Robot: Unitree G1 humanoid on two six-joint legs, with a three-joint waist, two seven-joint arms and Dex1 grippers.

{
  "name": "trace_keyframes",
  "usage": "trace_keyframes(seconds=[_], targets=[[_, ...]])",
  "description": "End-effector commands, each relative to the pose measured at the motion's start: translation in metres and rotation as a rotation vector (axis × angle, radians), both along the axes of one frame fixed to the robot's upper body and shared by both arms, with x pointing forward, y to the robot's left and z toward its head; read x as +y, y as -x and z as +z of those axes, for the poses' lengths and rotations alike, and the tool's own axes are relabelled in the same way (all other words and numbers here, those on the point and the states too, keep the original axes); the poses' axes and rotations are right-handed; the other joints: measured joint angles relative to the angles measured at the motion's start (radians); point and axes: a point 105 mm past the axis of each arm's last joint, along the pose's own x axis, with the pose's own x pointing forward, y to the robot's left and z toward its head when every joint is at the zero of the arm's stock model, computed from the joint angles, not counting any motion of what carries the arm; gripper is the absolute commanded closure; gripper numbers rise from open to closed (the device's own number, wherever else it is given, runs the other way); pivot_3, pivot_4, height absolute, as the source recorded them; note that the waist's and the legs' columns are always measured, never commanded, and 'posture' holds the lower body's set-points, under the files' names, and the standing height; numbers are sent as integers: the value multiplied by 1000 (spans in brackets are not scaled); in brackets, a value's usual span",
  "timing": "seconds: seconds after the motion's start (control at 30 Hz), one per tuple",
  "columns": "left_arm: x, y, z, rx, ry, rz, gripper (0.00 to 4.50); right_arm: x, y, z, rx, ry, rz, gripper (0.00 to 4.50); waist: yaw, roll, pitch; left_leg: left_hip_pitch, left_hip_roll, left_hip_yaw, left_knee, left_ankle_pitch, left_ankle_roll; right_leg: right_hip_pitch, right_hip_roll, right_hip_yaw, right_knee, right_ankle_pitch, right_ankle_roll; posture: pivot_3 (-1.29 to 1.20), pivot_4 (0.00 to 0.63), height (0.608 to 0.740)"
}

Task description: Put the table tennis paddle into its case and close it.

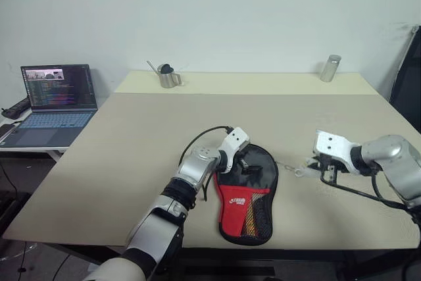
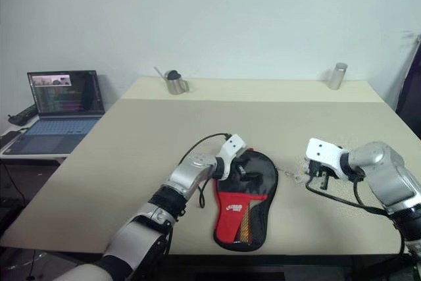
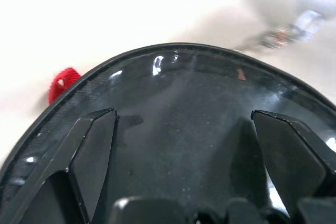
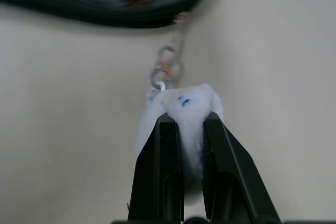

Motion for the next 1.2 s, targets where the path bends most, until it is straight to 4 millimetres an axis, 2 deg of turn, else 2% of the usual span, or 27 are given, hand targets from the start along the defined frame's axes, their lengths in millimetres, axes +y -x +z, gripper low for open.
trace_keyframes(seconds=[0.03,0.23,0.37,0.5,0.67,0.77,0.97,1.2], targets=[[18,5,-39,108,-101,63,0,7,26,-3,81,42,125,4436,1,0,0,0,0,0,0,0,0,0,0,0,0,0,0,0,150,740],[17,5,-41,114,-107,61,0,24,56,-11,214,-43,213,4439,3,0,0,0,1,-2,0,0,0,4,0,-2,-7,1,2,0,150,740],[17,4,-42,114,-115,60,0,27,79,-17,319,-69,262,4439,8,0,0,0,0,-2,0,0,1,4,0,-2,-8,2,3,0,150,740],[17,3,-42,112,-122,61,0,30,117,-22,460,-62,366,4449,14,0,0,-1,0,-2,0,-1,2,4,0,-2,-10,2,3,0,150,740],[17,1,-42,111,-128,65,0,38,156,-23,584,-56,492,4457,28,0,-1,-2,0,-1,0,-3,4,4,0,-2,-11,1,5,0,150,740],[17,1,-43,111,-131,65,0,46,172,-21,626,-72,546,4457,32,-1,0,-2,0,-2,0,-4,4,4,-1,-2,-12,0,6,0,150,740],[18,0,-44,111,-139,67,0,56,181,-16,641,-93,581,4457,31,-1,0,-2,-1,0,0,-6,5,4,-2,-1,-12,0,7,0,150,740],[18,1,-45,110,-149,59,0,55,159,-10,560,-71,530,4458,29,-1,-1,-2,0,0,0,-6,5,4,-2,-1,-12,0,7,0,150,740]])
